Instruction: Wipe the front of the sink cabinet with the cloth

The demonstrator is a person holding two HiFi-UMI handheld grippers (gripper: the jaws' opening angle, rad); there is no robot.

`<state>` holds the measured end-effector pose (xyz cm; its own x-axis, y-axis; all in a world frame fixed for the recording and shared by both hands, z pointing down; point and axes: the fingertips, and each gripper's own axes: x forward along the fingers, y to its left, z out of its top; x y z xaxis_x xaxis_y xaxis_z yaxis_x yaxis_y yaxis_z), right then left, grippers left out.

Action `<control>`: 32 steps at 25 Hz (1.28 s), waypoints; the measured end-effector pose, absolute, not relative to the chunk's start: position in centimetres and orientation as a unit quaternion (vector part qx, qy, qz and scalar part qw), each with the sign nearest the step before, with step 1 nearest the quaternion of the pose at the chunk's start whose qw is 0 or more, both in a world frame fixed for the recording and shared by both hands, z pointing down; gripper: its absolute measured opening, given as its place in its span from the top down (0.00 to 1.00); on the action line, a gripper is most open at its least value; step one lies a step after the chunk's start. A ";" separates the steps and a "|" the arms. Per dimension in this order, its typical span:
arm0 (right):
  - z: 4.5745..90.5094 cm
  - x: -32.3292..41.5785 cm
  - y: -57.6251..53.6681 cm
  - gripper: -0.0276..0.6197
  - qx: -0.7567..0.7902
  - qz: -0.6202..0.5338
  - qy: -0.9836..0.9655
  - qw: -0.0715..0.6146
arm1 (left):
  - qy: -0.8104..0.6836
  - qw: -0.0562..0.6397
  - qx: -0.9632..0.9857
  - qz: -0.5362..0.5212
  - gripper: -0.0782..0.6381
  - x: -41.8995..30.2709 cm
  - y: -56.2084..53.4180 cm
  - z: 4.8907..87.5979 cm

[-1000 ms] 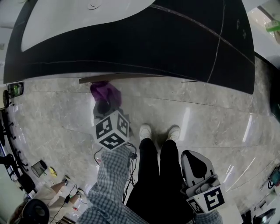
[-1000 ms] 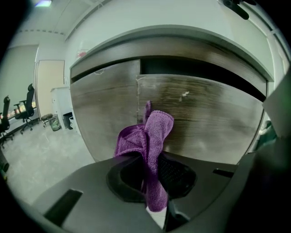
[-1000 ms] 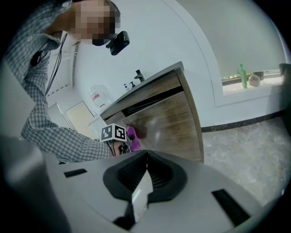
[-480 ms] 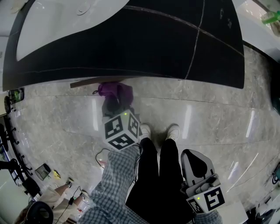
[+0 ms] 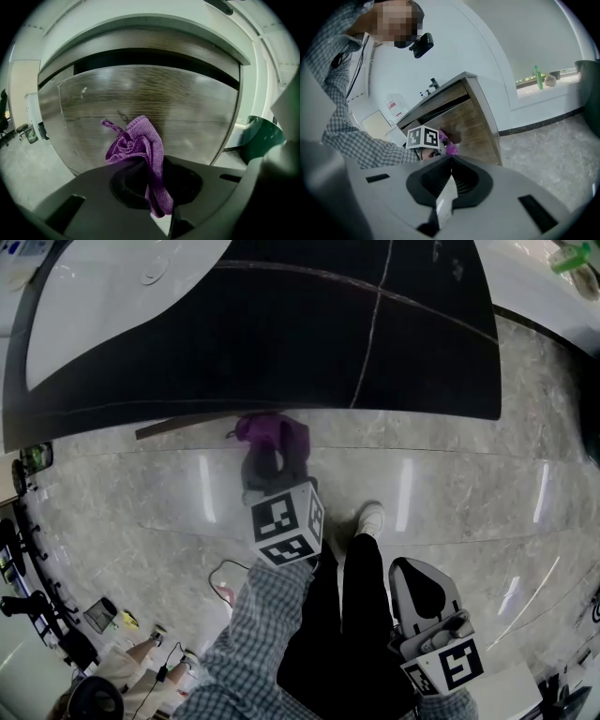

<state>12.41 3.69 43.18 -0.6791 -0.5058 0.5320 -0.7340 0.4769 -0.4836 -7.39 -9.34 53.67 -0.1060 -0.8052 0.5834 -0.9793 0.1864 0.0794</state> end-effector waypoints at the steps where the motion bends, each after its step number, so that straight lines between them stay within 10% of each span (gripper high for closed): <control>1: 43.2 12.6 3.7 0.93 0.369 0.356 -0.843 0.160 | -0.721 0.261 0.620 0.167 0.82 -6.8 -9.5 53.7; 32: 43.8 18.9 3.6 0.93 0.431 0.366 -0.813 0.139 | -0.575 0.238 0.759 0.194 0.82 9.7 -13.4 55.2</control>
